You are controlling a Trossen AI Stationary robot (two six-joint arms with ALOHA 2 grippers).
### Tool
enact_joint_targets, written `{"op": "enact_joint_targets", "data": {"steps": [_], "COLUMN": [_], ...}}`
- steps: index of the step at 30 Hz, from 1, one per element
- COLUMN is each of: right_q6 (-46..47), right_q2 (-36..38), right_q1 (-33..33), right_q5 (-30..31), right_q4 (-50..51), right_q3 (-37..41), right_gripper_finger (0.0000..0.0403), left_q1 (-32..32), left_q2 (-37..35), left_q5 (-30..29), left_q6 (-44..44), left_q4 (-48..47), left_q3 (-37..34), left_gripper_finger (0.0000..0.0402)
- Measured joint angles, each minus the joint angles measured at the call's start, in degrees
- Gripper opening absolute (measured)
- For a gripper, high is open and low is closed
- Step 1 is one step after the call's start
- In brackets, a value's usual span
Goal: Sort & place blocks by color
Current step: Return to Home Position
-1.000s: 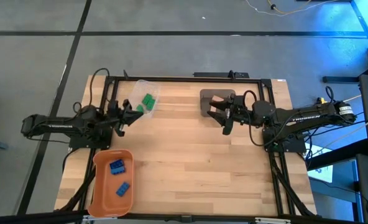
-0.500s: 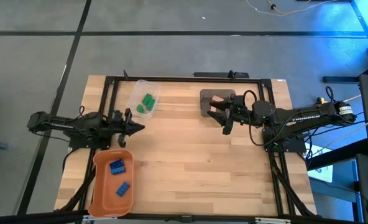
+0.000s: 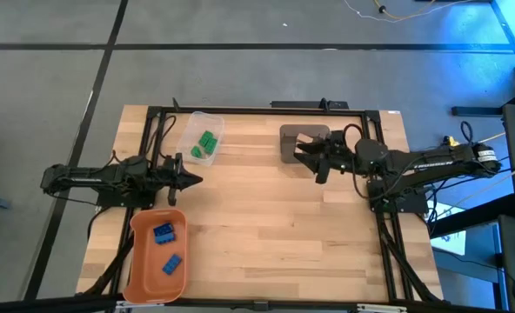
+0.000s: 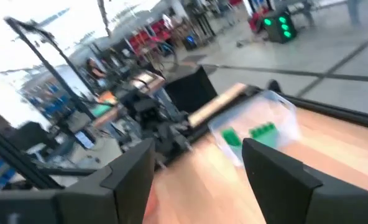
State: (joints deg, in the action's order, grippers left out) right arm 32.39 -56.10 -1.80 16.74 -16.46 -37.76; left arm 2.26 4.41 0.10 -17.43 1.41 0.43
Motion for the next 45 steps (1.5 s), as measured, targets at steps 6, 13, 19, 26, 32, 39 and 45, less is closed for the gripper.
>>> {"op": "enact_joint_targets", "data": {"steps": [6, 13, 19, 26, 32, 39, 45], "right_q6": [-3.6, -2.9, -2.8, -7.4, -9.0, -11.8, -19.7], "right_q2": [9.5, 31.7, 51.1, 55.0, 56.0, 56.0, 56.0], "right_q1": [0.2, 0.2, 0.2, 0.2, 0.2, 0.2, 0.2], "right_q5": [0.0, -5.3, -6.3, -6.3, -6.3, -13.2, -19.9], "right_q4": [12.9, 17.9, 25.1, 32.7, 31.2, 9.5, 8.0], "right_q3": [1.3, 14.6, 22.8, 23.9, 26.3, 36.7, 37.3], "right_gripper_finger": [0.0180, 0.0015, 0.0004, 0.0003, 0.0002, 0.0001, 0.0001], "left_q1": [0.0, 0.0, 0.0, 0.0, 0.0, 0.0, 0.0], "left_q2": [0.1, 0.1, 0.1, 0.2, 0.1, 0.1, 0.1], "left_q5": [0.0, 0.0, 0.0, 0.0, 0.0, -0.6, -0.6], "left_q6": [0.0, 0.0, 0.0, 0.0, 0.0, 0.0, 0.0], "left_q4": [0.0, -0.1, -0.1, 0.0, 0.2, 0.2, 0.3], "left_q3": [0.0, 0.0, 0.0, 0.0, 0.0, 0.0, 0.0], "left_gripper_finger": [0.0015, 0.0025, 0.0027, 0.0017, 0.0008, 0.0001, 0.0011]}}
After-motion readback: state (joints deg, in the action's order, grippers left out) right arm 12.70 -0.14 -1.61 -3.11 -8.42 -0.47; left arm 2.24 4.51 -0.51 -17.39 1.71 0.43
